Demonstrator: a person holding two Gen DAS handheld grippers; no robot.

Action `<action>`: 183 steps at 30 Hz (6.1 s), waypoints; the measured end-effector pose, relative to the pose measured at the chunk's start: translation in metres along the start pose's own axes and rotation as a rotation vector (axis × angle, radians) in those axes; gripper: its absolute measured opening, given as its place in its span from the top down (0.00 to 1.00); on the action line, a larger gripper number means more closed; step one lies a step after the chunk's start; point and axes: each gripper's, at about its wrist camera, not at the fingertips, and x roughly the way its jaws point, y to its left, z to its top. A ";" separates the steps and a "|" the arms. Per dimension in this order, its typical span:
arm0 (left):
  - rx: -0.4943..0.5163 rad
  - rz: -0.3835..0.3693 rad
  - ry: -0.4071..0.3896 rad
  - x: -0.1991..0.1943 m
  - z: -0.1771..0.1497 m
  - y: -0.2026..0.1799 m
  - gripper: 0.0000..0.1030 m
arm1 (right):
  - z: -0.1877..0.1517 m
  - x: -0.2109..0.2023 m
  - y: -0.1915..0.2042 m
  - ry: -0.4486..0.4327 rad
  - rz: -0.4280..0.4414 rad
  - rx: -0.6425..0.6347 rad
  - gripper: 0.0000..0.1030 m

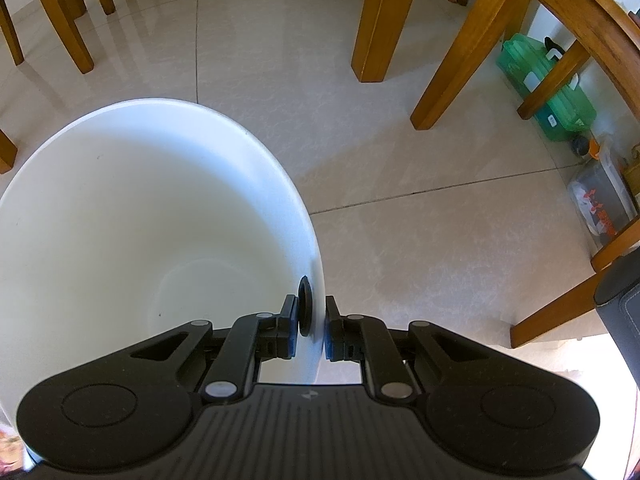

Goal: Collect trash
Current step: 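Carry the cup over the bin and open the left gripper, then lower the left gripper onto the crumpled white paper and close, then carry the crumpled paper over the bin and release it, then lower the left gripper onto the clear plastic bag and close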

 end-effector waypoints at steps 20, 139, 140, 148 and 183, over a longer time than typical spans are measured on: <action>-0.025 -0.096 -0.194 -0.011 0.192 -0.091 0.26 | 0.003 -0.001 -0.008 0.004 0.051 0.033 0.86; -0.050 -0.076 -0.394 -0.023 0.161 -0.064 0.09 | 0.004 -0.003 0.005 -0.041 0.012 -0.106 0.88; -0.049 -0.070 -0.411 -0.026 0.160 -0.064 0.09 | 0.003 -0.003 0.005 -0.042 0.012 -0.109 0.88; -0.066 -0.019 -0.405 -0.035 0.149 -0.044 0.09 | 0.003 -0.003 0.005 -0.043 0.011 -0.110 0.88; -0.297 0.360 -0.202 0.149 -0.043 0.078 0.09 | 0.001 -0.004 0.009 -0.061 -0.008 -0.135 0.87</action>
